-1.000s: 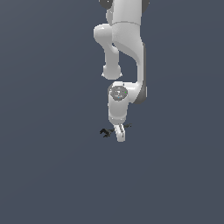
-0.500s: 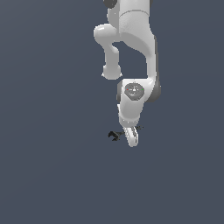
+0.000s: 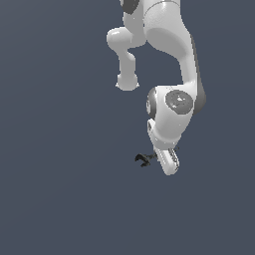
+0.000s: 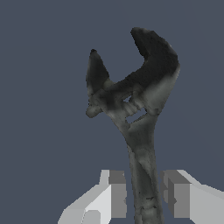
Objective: Pick up the object and move it to a goal position.
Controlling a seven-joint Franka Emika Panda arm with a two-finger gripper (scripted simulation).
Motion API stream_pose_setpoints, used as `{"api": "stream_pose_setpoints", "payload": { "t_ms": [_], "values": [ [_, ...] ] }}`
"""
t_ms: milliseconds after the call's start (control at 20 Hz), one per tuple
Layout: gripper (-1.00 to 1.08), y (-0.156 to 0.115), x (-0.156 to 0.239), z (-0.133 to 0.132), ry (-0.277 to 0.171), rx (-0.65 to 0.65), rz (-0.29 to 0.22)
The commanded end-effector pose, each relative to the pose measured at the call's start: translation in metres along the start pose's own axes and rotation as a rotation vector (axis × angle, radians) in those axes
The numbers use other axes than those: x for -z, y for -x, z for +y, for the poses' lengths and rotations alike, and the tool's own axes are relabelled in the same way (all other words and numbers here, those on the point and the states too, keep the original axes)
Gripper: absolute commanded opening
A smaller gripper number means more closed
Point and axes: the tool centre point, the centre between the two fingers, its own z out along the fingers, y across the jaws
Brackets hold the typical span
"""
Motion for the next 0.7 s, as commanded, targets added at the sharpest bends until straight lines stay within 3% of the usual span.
{"api": "stream_pose_setpoints", "payload": {
  "t_ms": [0, 650],
  "values": [
    [-1.00, 0.006, 0.008, -0.010, 0.001, -0.001, 0.000],
    [-1.00, 0.018, 0.022, -0.030, 0.000, 0.000, -0.001]
  ]
}}
